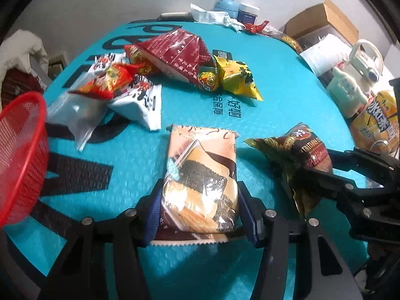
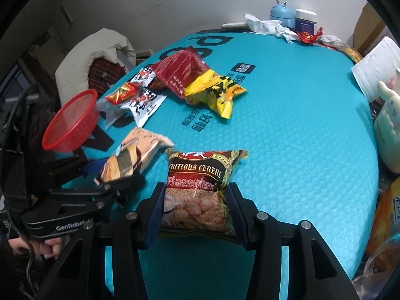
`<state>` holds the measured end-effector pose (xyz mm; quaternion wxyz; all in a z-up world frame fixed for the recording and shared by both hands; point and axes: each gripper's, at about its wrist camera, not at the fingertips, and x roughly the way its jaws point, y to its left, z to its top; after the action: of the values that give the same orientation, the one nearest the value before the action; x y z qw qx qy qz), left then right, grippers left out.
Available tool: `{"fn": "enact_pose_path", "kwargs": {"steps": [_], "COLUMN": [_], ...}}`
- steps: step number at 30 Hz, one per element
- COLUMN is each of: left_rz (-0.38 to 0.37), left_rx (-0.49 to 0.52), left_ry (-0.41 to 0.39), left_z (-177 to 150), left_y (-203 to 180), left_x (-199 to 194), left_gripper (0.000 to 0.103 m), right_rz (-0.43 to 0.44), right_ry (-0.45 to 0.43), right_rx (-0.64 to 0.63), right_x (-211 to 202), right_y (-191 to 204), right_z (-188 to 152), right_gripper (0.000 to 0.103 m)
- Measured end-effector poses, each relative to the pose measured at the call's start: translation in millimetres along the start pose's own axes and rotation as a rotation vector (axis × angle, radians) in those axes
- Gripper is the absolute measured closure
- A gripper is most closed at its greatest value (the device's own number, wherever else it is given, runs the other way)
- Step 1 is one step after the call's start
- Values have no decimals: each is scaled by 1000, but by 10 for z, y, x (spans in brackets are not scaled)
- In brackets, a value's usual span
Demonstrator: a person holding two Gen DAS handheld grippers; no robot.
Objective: Organize snacks
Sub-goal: 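Lift both packets and carry them over the red mesh basket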
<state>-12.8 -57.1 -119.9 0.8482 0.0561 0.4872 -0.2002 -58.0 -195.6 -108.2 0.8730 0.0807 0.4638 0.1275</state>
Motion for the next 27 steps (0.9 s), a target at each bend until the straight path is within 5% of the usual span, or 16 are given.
{"fn": "enact_pose_path", "kwargs": {"steps": [5, 7, 8, 27], "left_rz": [23, 36, 54, 23], "left_rx": [48, 56, 62, -4], "left_ry": [-26, -45, -53, -114], "left_z": [13, 1, 2, 8], "left_y": [-94, -99, -100, 15], "left_x": [57, 57, 48, -331], "left_gripper": [33, 40, 52, 52], "right_rz": [6, -9, -13, 28], "right_ry": [37, 28, 23, -14], "right_rx": [9, -8, -12, -52], "right_x": [135, 131, 129, -33], "right_y": [-14, 15, 23, 175], "right_z": [-37, -44, -47, 94], "right_gripper": [47, 47, 47, 55]}}
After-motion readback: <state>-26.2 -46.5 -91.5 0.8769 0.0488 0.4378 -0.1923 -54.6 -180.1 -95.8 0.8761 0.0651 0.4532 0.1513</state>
